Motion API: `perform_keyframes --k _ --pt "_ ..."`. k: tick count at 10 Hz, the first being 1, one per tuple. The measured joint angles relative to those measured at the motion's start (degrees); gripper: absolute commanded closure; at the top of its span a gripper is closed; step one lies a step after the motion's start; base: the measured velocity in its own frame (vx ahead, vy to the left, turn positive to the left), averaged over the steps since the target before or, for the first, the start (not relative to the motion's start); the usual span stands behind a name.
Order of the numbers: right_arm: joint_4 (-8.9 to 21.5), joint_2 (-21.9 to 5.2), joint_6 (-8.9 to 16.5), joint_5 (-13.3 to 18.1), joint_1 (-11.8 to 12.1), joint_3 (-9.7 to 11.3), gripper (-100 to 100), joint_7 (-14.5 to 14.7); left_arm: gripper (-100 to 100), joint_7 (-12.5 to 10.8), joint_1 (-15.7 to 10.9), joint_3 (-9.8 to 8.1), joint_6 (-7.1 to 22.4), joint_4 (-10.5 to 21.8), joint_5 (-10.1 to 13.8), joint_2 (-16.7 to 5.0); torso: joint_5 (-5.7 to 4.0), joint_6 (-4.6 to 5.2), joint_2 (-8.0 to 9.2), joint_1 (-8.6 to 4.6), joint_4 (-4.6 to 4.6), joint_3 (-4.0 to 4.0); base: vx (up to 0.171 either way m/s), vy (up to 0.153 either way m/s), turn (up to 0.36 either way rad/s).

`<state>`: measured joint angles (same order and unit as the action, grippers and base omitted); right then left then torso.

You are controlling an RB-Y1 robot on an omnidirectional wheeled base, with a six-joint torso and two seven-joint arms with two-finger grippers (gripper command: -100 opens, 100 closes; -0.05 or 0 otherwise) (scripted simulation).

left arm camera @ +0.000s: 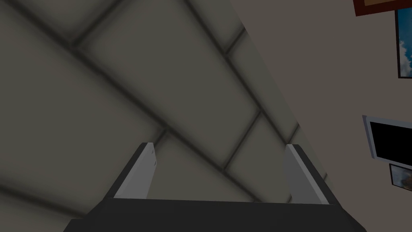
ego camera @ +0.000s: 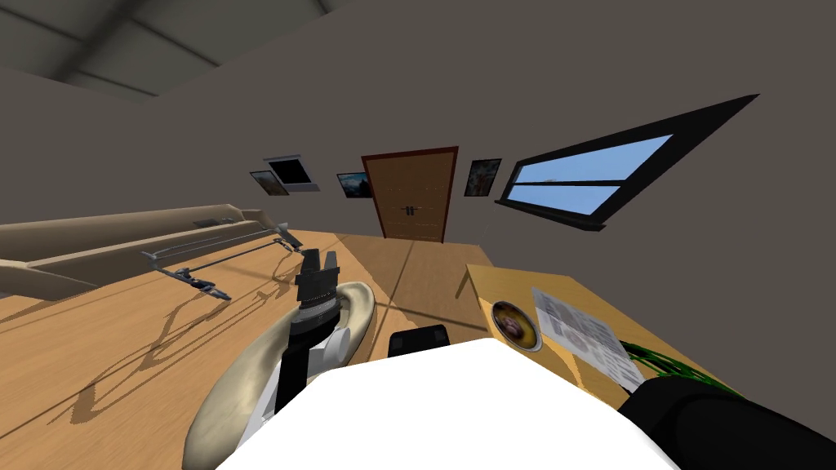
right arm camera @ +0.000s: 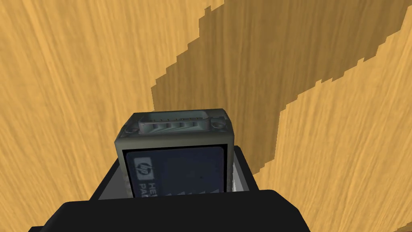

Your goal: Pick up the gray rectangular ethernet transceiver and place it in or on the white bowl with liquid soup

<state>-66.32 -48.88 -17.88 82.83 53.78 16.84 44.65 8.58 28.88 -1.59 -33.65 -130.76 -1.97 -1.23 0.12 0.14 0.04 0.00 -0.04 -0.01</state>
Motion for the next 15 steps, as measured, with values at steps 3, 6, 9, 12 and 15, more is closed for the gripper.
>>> perform_keyframes --k 3,6,9,12,15 --pt "-0.24 -4.07 0.81 -0.27 2.74 -2.16 100 -0.32 0 0.0 0.0 0.0 0.0 0.0 0.0 0.0 0.02 -0.11 -0.08 0.04 -0.03 -0.05 0.007 -0.011 -0.022" --pt "0.81 -6.7 1.28 0.8 2.48 -2.26 100 -2.05 0 0.0 0.0 0.0 0.0 0.0 0.0 0.0 0.02 -0.14 -0.11 0.16 -0.02 -0.07 0.014 0.01 -0.033" --pt "2.71 -9.94 2.36 2.05 2.77 -2.79 100 -3.52 0 0.0 0.0 0.0 0.0 0.0 0.0 0.0 0.04 -0.2 -0.18 0.25 -0.02 -0.1 0.026 0.026 -0.027" --pt "3.33 -14.28 2.51 1.26 5.04 -5.37 100 -3.55 0 0.0 0.0 0.01 0.0 0.0 0.0 0.0 0.12 -0.24 -0.3 0.39 -0.03 -0.16 0.046 0.047 -0.025" --pt "2.53 -19.09 2.04 1.05 6.79 -7.09 100 -4.87 0 0.0 0.0 0.01 0.0 0.0 0.0 0.0 0.18 -0.3 -0.37 0.46 -0.01 -0.19 0.057 0.045 -0.005"
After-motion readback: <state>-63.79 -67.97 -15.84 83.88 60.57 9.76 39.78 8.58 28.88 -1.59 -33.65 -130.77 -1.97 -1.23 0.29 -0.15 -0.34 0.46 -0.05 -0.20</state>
